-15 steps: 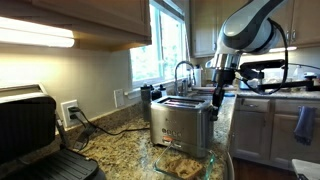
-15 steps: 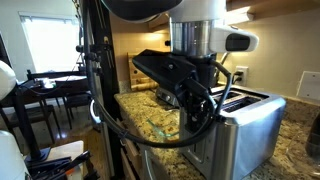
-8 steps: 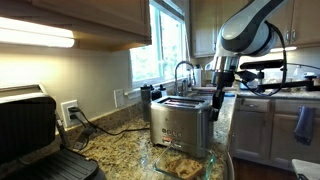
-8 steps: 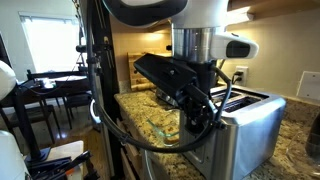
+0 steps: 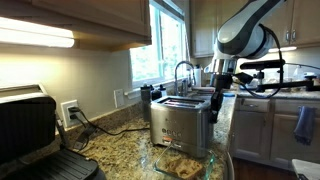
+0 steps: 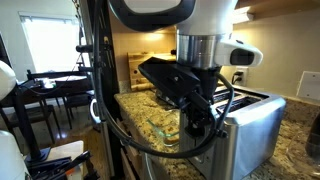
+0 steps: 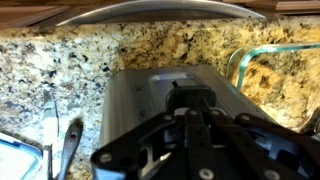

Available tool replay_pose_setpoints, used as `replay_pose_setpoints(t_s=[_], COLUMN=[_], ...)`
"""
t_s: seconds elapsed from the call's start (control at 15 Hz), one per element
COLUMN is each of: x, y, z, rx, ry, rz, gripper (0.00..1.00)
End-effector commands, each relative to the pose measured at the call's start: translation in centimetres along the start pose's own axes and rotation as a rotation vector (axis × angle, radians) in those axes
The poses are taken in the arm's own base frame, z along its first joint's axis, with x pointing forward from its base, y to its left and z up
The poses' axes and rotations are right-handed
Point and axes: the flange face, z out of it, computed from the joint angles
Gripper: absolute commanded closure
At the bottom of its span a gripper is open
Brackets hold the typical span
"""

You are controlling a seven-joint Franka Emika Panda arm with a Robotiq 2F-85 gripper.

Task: Put a slice of bread in the toaster and push the toaster lever down

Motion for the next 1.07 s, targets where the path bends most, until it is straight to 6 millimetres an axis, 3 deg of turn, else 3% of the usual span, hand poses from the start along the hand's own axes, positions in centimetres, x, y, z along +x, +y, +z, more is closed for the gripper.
replay_pose_setpoints(t_s=[0.0, 1.0], x=[0.4, -0.1], y=[0.8, 1.4], z=[1.0, 3.2], rx=[0.005, 0.027], ry=[0.008, -0.008], rz=[0.007, 0.046], gripper=[0.96, 0.97])
